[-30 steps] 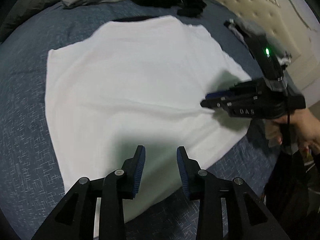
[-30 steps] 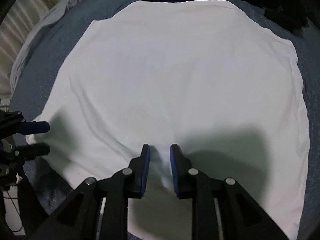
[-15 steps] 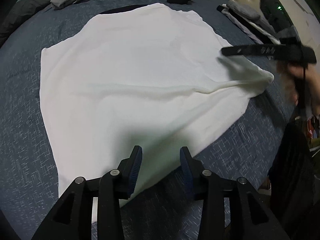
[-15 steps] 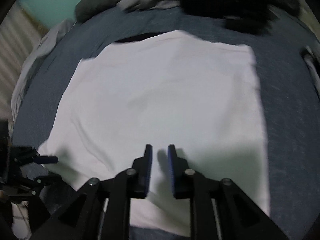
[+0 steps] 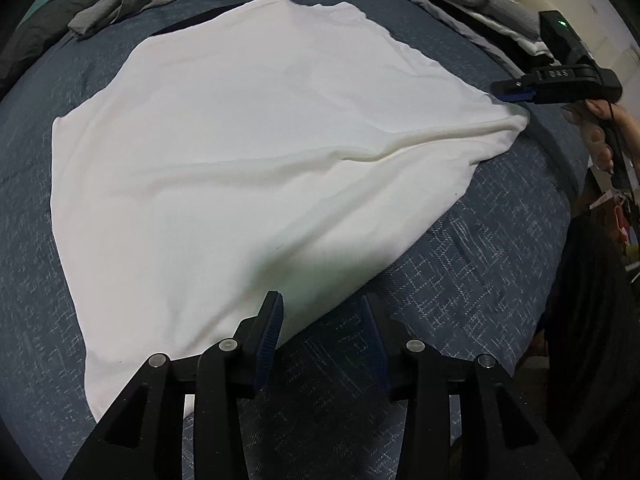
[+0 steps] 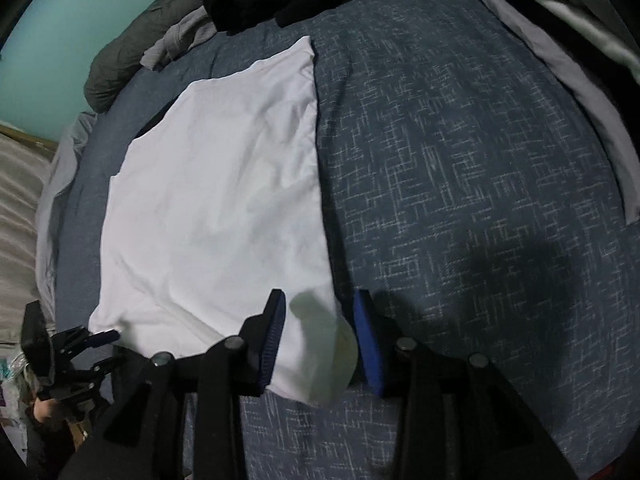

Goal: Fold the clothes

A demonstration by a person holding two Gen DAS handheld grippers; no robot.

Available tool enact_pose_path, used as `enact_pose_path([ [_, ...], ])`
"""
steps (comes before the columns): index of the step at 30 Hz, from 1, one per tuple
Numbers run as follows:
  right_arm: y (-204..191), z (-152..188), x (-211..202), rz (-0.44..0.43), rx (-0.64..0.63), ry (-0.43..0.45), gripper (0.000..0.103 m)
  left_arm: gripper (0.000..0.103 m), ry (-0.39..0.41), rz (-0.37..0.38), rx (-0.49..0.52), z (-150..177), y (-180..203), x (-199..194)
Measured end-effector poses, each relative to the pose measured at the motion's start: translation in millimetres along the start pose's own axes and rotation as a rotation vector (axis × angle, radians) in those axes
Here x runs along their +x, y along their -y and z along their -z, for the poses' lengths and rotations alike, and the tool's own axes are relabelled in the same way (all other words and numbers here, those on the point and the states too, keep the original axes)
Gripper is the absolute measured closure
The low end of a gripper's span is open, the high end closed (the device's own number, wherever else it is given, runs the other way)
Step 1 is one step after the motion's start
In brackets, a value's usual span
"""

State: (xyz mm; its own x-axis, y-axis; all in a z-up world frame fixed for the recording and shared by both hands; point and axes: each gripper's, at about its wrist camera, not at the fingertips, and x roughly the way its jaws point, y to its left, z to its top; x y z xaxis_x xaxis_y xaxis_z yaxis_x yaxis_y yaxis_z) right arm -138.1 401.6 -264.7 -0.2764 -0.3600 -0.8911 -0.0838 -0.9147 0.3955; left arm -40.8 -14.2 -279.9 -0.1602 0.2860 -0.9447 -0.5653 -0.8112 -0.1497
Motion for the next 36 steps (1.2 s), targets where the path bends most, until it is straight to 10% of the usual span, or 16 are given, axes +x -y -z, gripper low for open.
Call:
enact_pose_path([
  [5,-5,-2,3,-0.034,0.002,0.027,0.100,0.059,-0.016,-0.008,-0.008,3,1,2],
  [12,8,-12,1,-0.002,0.052,0.110,0.101,0.059,-0.030,-0.011,0.001,7,-2,4],
  [34,4,35,4,-0.011,-0.077,-0.006,0.082,0.059,-0.032,-0.110,0.069,20,-14,-8],
  [36,6,36,2,-0.021,-0.075,0.000,0.093,0.075,-0.032,-0.128,0.102,21,-12,-6],
])
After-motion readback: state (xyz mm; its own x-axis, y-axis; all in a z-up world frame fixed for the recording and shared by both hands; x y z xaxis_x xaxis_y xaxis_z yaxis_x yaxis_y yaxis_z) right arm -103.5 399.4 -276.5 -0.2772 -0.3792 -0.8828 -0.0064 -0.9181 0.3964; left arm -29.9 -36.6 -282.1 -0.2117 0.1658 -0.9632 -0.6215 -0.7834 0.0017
